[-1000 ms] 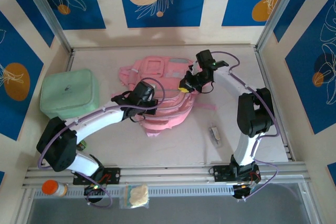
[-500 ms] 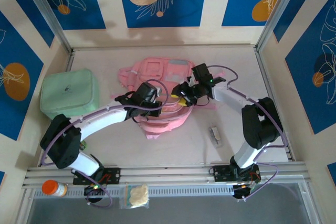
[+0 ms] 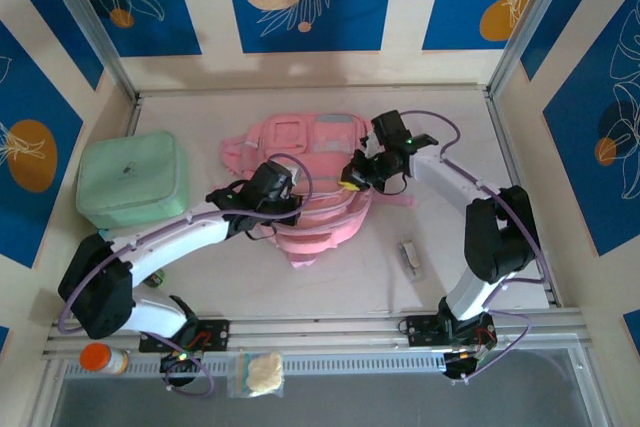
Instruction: Pack books, pencil case, and school supplies into a backpack
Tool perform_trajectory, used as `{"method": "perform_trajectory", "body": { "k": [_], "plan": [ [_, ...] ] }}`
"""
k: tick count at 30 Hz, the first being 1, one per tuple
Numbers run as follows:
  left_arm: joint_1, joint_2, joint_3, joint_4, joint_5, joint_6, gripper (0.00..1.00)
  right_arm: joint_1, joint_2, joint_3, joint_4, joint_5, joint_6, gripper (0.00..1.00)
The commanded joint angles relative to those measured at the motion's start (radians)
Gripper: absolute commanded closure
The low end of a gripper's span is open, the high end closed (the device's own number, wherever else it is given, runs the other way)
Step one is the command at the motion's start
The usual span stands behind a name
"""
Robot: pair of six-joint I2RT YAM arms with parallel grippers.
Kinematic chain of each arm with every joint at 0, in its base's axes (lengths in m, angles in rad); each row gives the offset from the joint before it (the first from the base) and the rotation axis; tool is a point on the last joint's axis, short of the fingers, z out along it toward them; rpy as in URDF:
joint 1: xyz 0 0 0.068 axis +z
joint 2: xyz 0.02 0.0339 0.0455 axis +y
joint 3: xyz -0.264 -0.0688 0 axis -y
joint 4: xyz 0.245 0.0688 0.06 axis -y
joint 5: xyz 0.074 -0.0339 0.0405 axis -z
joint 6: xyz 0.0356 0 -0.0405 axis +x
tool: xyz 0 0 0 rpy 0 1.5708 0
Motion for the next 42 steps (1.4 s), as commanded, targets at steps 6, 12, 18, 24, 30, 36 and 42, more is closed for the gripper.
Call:
{"method": "perform_trajectory", "body": {
  "k": [6, 12, 18, 24, 30, 36, 42],
  "plan": [
    [0.076, -0.045, -0.077, -0.092, -0.183, 0.113, 1.00, -0.147, 0.058, 0.148, -0.043, 0.046, -0.220, 1.00],
    [0.208, -0.050, -0.145, 0.163, -0.131, 0.289, 1.00, -0.144, 0.081, 0.182, -0.051, 0.092, -0.301, 1.00],
    [0.259, 0.019, -0.139, 0.269, -0.086, 0.375, 1.00, -0.152, 0.122, 0.222, -0.053, 0.059, -0.316, 1.00],
    [0.228, 0.004, -0.149, 0.247, -0.009, 0.301, 1.00, -0.142, 0.137, 0.233, -0.025, 0.069, -0.302, 0.96],
    [0.169, -0.050, -0.173, 0.206, 0.003, 0.244, 0.70, -0.133, 0.074, 0.202, -0.073, 0.146, -0.274, 0.51],
    [0.138, -0.181, -0.230, 0.143, 0.029, 0.143, 0.49, -0.120, -0.133, 0.019, -0.164, 0.322, -0.184, 0.28],
    [0.007, -0.241, -0.288, 0.180, 0.062, -0.035, 0.35, -0.070, -0.403, -0.255, -0.226, 0.428, -0.051, 0.03]
  ]
}}
